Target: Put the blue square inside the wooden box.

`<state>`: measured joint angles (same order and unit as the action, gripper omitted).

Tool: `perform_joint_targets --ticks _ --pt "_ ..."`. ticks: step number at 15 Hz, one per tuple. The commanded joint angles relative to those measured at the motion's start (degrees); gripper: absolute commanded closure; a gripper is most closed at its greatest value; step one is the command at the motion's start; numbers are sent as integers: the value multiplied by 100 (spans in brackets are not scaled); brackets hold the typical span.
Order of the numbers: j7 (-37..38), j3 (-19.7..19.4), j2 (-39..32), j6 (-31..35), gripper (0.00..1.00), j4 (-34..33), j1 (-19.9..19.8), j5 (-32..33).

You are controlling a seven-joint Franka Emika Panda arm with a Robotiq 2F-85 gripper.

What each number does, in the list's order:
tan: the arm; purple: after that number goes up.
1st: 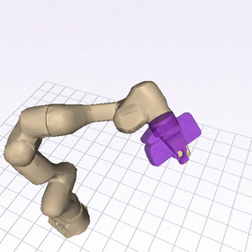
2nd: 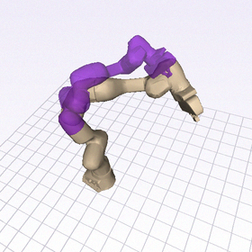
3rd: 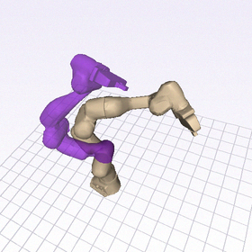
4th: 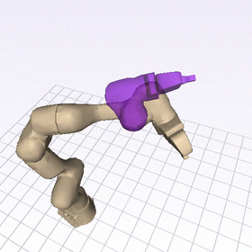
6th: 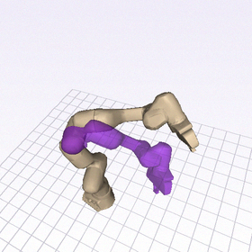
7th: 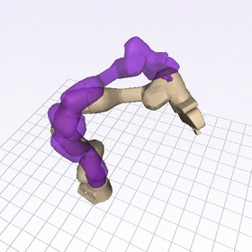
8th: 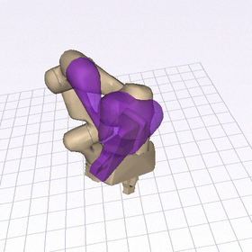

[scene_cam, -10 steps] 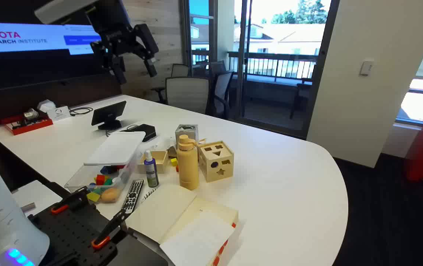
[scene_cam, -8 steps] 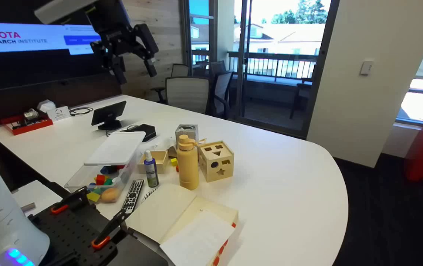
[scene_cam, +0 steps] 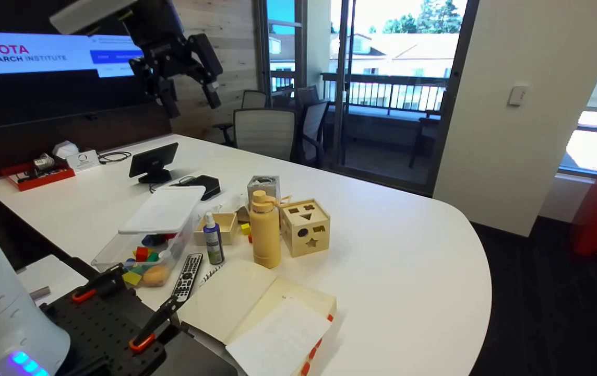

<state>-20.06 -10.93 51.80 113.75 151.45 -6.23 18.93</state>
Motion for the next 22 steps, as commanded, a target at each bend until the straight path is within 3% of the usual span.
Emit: perform_joint_targets --ticks 1,3,5,8,11,14,17,20,22 --pt "1251 338 -339 441 0 12 2 -407" --pt "2185 754 -585 719 0 86 54 -830" --pt "3080 1451 -927 1173 0 168 -109 -1315" --pt "4500 2811 -1618 2104 0 147 -525 -1938" --pt "6053 4258 -2528 3004 0 -155 -1212 -2201" --pt "7601 5565 -3403 3689 0 -553 -2306 -1807" --pt "9019 6514 -4153 3884 0 -1035 -3436 -1079" --pt "10358 7203 -4891 3712 0 -1520 -4454 -67" --pt "11089 7400 -5470 3609 0 -1753 -4828 666"
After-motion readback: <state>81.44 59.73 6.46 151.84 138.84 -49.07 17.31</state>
